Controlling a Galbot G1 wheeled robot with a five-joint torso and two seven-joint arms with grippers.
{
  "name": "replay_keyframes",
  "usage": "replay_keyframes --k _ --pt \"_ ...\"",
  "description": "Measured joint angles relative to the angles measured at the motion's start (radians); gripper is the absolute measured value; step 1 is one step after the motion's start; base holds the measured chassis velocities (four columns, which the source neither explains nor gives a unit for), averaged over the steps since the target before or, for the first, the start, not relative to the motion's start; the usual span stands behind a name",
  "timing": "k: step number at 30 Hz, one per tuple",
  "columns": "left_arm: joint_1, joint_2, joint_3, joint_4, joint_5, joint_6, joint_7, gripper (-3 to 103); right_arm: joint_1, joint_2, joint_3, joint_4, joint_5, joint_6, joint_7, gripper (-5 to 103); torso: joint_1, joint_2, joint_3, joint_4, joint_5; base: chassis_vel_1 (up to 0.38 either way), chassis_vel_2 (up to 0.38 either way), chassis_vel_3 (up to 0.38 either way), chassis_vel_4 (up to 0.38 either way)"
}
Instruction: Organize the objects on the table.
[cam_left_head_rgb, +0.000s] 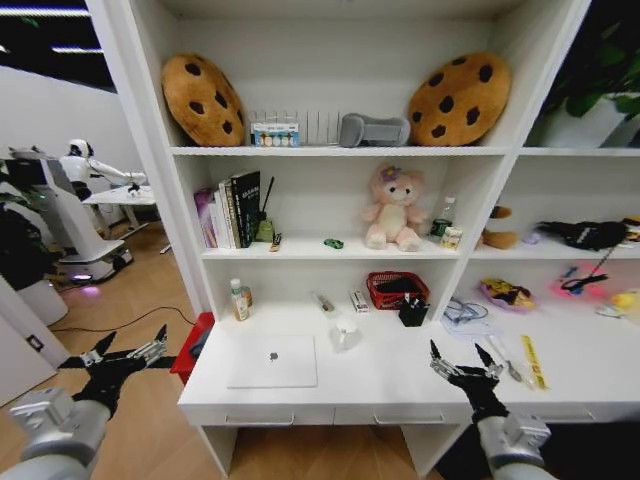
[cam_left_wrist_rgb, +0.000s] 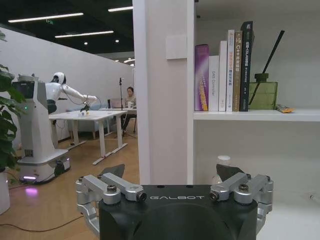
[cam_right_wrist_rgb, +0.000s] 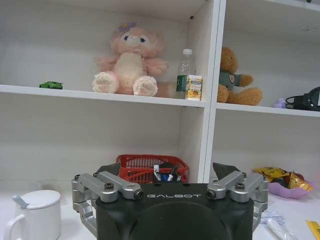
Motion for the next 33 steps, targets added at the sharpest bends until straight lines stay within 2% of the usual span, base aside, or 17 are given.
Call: replay_keyframes --k 3,8,12,13,16,19,20,22,23,25,30,33 --pt "0.000 0.000 0.000 0.000 0.000 0.000 0.000 100 0.000 0.000 0.000 0.000 0.000 0.000 0.000 100 0.000 0.000 0.000 0.0001 0.0016 0.276 -0.248 -0.281 0.261" --pt "0.000 0.000 0.000 0.000 0.000 0.000 0.000 100 0.000 0.000 0.000 0.000 0.000 0.000 0.000 100 0.000 0.000 0.000 0.0001 0.0001 0.306 -0.297 -0.319 0.318" --pt "0.000 0.000 0.000 0.000 0.000 0.000 0.000 100 0.000 0.000 0.000 0.000 0.000 0.000 0.000 100 0.000 0.000 0.000 -0.0001 0.0016 0.350 -0.344 -0.329 0.361" --pt "0.000 0.000 0.000 0.000 0.000 0.000 0.000 100 0.000 0.000 0.000 0.000 0.000 0.000 0.000 100 0.000 0.000 0.000 0.0000 -0.0005 0.347 -0.380 -0.371 0.357" --pt "0.000 0.000 0.000 0.000 0.000 0.000 0.000 100 -0.001 0.000 0.000 0.000 0.000 0.000 0.000 100 -0.001 0.000 0.000 -0.0003 0.0020 0.349 -0.347 -0.371 0.363" --pt "0.000 0.000 0.000 0.000 0.000 0.000 -0.001 100 -0.001 0.000 0.000 0.000 0.000 0.000 0.000 100 -0.001 0.001 -0.001 0.0006 -0.0003 0.252 -0.279 -0.235 0.271" --pt "0.000 0.000 0.000 0.000 0.000 0.000 -0.001 100 -0.001 0.000 0.000 0.000 0.000 0.000 0.000 100 -0.001 0.001 -0.001 0.0002 0.0012 0.190 -0.016 -0.177 0.204" --pt "0.000 0.000 0.000 0.000 0.000 0.000 -0.001 100 -0.001 0.000 0.000 0.000 0.000 0.000 0.000 100 -0.001 0.001 0.000 0.0003 0.0001 0.138 -0.016 -0.172 0.166" --pt "0.000 0.000 0.000 0.000 0.000 0.000 0.000 100 -0.001 0.000 0.000 0.000 0.000 0.000 0.000 100 -0.001 0.000 0.000 -0.0008 0.0011 0.000 -0.003 -0.167 0.036" --pt "0.000 0.000 0.000 0.000 0.000 0.000 0.001 100 -0.001 0.000 0.000 0.000 0.000 0.000 0.000 100 -0.001 0.000 0.000 -0.0011 0.0015 -0.044 -0.033 -0.122 0.036" --pt "0.000 0.000 0.000 0.000 0.000 0.000 0.000 100 0.001 0.000 0.000 0.000 0.000 0.000 0.000 100 0.001 -0.001 0.001 0.0002 0.0010 -0.066 0.022 0.073 -0.033" --pt "0.000 0.000 0.000 0.000 0.000 0.000 0.000 100 0.001 0.000 0.000 0.000 0.000 0.000 0.000 100 0.001 -0.001 0.000 0.0001 0.0008 -0.035 0.069 0.098 -0.051"
